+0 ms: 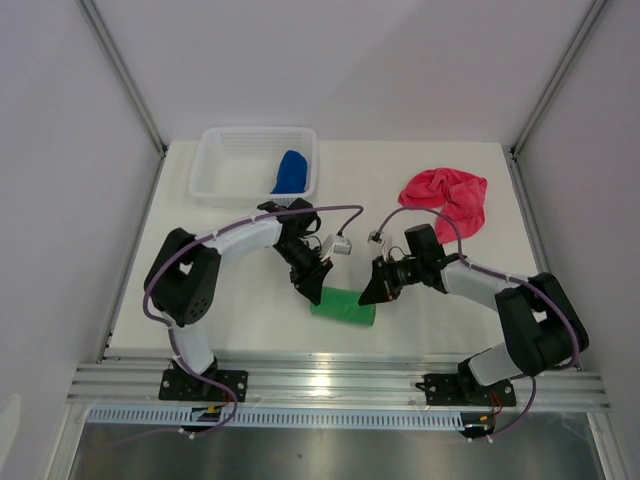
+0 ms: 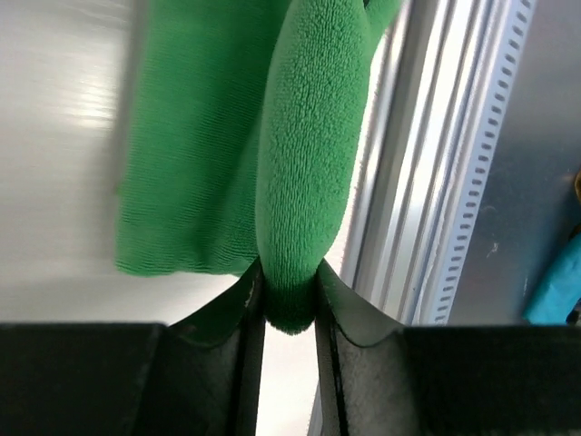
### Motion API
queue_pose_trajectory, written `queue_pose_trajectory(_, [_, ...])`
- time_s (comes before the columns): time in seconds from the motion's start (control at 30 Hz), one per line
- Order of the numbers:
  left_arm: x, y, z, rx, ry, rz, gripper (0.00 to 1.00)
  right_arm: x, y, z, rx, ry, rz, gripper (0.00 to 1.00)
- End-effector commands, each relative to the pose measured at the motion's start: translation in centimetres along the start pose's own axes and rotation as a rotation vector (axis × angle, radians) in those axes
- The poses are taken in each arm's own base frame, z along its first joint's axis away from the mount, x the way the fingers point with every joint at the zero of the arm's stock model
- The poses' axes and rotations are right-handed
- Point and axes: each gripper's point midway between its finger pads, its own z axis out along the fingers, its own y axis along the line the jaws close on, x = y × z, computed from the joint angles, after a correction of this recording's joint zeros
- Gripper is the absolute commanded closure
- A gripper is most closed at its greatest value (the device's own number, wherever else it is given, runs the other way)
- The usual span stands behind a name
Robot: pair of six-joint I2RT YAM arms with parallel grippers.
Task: Roll the towels
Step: Roll the towel
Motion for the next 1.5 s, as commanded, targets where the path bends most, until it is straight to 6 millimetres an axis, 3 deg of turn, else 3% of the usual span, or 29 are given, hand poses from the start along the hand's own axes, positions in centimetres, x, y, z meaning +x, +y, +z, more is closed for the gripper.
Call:
queue_pose_trajectory(0.0, [-2.6,2.6,-0.7,-0.09,-0.024,-0.048,0.71,-1.0,-2.0,-0.2,0.007,-0.018,0.105,1.0])
queue_pose_trajectory(0.17, [-3.7,5.3,-1.7,-0.185,-0.035,-0.095,0.58,-2.7,-4.5,-1.3,0.026,-0.085,0.195,1.0])
queue_pose_trajectory(0.23, [-3.8,6.1,-1.8,-0.223,-0.028,-0.096,0.52,-2.2,-5.3,-0.9,0.034,-0.053,0.198,1.0])
queue_pose_trajectory(0.4, [-4.2,5.7,-3.0,-0.25,-0.042,-0.01,0.48,-1.8,-6.4,-0.4,0.037,-0.004,0.26,1.0])
queue_pose_trajectory(0.5, [-5.2,5.8,-5.2,-0.351,-0.067,0.091,0.48,-2.0,-6.9,-0.2,0.037,0.0,0.287,1.0])
queue_pose_trajectory(0.53, [-6.3,5.4,-6.7,-0.405,-0.099,0.145,0.47,-2.3,-7.1,0.0,0.029,-0.003,0.306,1.0])
queue_pose_trajectory(0.7, [-9.5,4.1,-9.9,-0.544,-0.172,0.384,0.41,-2.4,-8.6,0.2,0.048,0.004,0.379,1.0])
queue_pose_trajectory(0.8, [-10.1,3.3,-8.1,-0.555,-0.117,0.493,0.4,-2.5,-9.1,0.4,0.039,0.015,0.431,1.0])
queue_pose_trajectory(0.83, [-9.9,2.4,-6.2,-0.527,-0.087,0.542,0.4,-2.4,-9.4,0.4,0.04,0.012,0.444,1.0])
queue_pose_trajectory(1.0, [-9.2,1.3,-0.9,-0.483,0.015,0.737,0.33,-1.9,-10.4,0.7,0.049,0.021,0.492,1.0])
queue_pose_trajectory(1.03, [-9.8,1.5,-0.5,-0.496,0.008,0.772,0.26,-1.9,-10.6,0.7,0.048,0.017,0.49,1.0])
queue_pose_trajectory(1.2, [-9.7,2.3,1.9,-0.495,0.07,0.915,0.22,-1.5,-11.0,1.1,0.041,0.024,0.504,1.0])
queue_pose_trajectory(1.47, [-7.3,4.2,4.6,-0.485,0.2,1.021,0.21,-1.9,-11.3,1.0,0.038,0.021,0.495,1.0])
